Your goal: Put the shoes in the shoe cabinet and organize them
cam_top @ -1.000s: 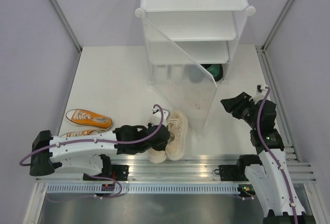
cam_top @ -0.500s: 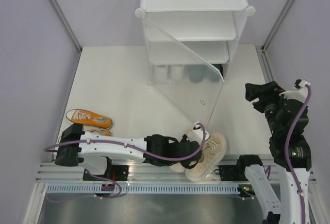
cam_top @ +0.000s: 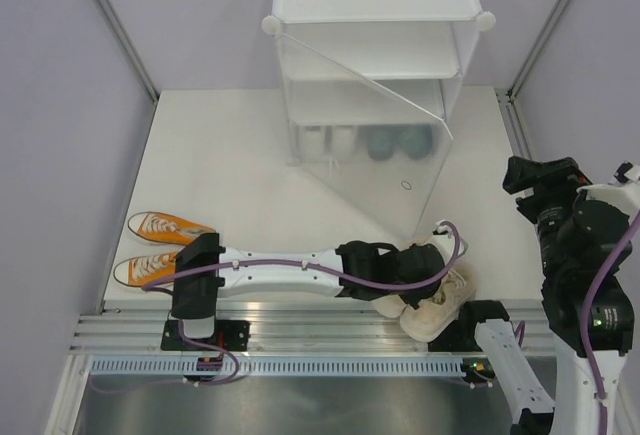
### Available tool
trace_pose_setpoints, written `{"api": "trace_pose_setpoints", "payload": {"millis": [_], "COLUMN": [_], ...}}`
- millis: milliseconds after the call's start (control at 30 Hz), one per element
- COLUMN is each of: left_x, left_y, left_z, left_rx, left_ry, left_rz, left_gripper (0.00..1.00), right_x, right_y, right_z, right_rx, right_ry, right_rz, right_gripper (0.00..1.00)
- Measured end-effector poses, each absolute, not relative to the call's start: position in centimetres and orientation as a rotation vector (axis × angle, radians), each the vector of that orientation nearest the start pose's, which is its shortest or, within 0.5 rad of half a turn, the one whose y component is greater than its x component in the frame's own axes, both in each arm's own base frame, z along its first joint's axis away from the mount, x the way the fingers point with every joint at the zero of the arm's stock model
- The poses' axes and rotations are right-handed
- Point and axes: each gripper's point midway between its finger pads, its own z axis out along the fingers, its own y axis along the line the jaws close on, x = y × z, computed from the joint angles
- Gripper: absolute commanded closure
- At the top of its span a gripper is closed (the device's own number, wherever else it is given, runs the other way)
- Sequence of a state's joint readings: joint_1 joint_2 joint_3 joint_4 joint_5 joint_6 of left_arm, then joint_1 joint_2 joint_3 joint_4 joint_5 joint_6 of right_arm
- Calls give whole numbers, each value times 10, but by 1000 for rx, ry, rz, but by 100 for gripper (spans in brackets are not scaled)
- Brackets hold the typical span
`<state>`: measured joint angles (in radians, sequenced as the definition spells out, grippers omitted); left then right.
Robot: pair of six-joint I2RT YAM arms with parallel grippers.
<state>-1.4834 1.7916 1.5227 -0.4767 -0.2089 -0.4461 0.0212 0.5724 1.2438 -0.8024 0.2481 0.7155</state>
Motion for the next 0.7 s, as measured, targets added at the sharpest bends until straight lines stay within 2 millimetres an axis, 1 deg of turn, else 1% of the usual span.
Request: {"api": "trace_pose_setpoints", "payload": {"millis": [67,167,267,367,500,600,667,700], "left_x": [70,86,106,129,158,168,171,173], "left_y": [-497,-510,-527,-550,-594,-615,-624,-626], "left_z": [166,162,161,166,184,192,193,189], "left_rx": [1095,1072,1045,1012,957,932,918,908], "left_ry": [2155,2176,2193,2187,2113,2060,2036,2033], "left_rz": [-736,-752,-786,-832,-956,-1015,-1030,-1018], "left_gripper": [98,98,98,98,98,98,98,98], "right_x": [191,180,172,167,164,163,163,164], "right_y": [-17,-22,-26,-31,-39,-44,-45,-46], "right_z": [409,432,443,447,446,444,441,438], "right_rx": [762,779,799,821,850,865,871,872], "right_ry": [1487,1412,1364,1336,1321,1314,1315,1318], "right_rz": [334,344,356,351,316,295,283,277], "right_gripper": [21,21,21,21,21,21,21,21]}}
